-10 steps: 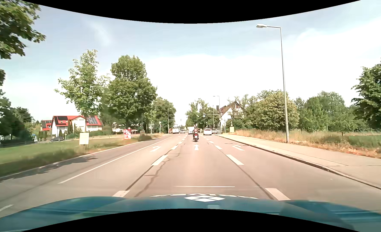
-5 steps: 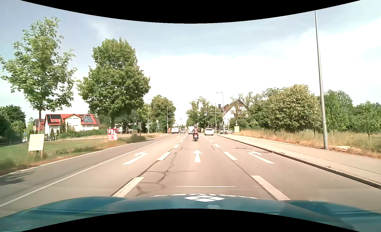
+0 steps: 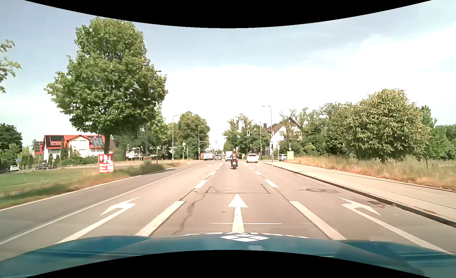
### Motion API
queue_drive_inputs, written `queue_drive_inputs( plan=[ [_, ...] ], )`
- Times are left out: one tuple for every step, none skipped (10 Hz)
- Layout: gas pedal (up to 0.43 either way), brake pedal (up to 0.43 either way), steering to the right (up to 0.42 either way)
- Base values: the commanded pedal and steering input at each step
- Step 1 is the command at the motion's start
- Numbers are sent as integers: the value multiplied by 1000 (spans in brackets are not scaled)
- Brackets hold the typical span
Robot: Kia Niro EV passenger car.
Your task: Follow the waypoints while adhering to traffic rules and regulations
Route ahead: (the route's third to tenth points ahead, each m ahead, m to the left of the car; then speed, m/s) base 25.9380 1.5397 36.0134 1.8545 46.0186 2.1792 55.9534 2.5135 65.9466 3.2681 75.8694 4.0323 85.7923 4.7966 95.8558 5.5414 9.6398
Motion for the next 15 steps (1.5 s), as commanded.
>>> queue_drive_inputs(
  plan=[
    [20,0,-5],
    [20,0,-5],
    [20,0,-5],
    [20,0,-5],
    [20,0,-5],
    [20,0,-5],
    [20,0,-5],
    [20,0,-5],
    [20,0,-5],
    [20,0,-5],
    [8,0,-5],
    [8,0,-5],
    [8,0,-5],
    [8,0,-5],
    [0,0,-5]
  ],
)
